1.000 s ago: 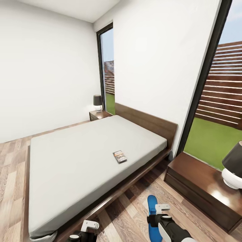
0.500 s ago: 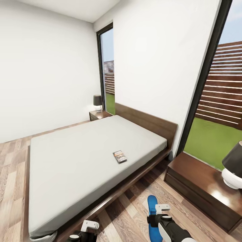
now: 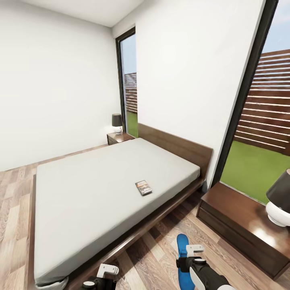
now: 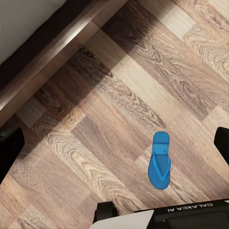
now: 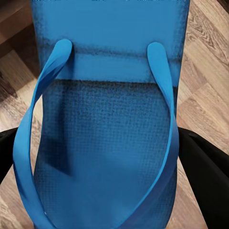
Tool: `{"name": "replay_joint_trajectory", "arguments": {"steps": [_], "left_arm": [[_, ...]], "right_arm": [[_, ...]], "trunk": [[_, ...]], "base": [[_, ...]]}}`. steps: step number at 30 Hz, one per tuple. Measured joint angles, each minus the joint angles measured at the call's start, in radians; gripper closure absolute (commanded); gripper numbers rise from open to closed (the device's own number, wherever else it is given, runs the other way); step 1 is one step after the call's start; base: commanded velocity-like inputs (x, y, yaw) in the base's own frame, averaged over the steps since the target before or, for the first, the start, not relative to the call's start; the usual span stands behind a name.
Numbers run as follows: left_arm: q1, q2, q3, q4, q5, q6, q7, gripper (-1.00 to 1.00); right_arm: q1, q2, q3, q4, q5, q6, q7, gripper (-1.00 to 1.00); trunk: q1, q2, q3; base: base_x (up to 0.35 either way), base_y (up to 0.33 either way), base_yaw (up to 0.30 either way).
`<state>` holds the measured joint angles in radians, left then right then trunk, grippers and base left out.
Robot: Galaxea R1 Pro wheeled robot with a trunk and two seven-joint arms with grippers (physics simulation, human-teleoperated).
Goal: In the bedroom, move the book from the bed onto either nightstand, and place the two sandals side by side next to the bed.
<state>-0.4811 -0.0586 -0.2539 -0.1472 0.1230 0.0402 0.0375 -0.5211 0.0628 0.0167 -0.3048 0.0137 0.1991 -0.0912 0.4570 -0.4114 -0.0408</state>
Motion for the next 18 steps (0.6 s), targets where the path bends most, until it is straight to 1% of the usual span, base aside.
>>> {"name": "replay_joint_trajectory", "arguments": {"steps": [2,14,18], "left_arm": [[0.0,0.0,0.0,0.0,0.0,0.0,0.0,-1.0],[0.0,0.0,0.0,0.0,0.0,0.0,0.0,-1.0],[0.0,0.0,0.0,0.0,0.0,0.0,0.0,-1.0]], "right_arm": [[0.0,0.0,0.0,0.0,0.0,0.0,0.0,1.0],[0.0,-0.001,-0.004,0.0,0.0,0.0,0.0,1.0],[0.0,-0.001,-0.005,0.0,0.0,0.0,0.0,1.0]], "trunk": [[0.008,-0.014,-0.006],[0.008,-0.014,-0.006],[0.023,-0.042,-0.019]], "base": [[0.0,0.0,0.0],[0.0,0.0,0.0],[0.0,0.0,0.0]]}}
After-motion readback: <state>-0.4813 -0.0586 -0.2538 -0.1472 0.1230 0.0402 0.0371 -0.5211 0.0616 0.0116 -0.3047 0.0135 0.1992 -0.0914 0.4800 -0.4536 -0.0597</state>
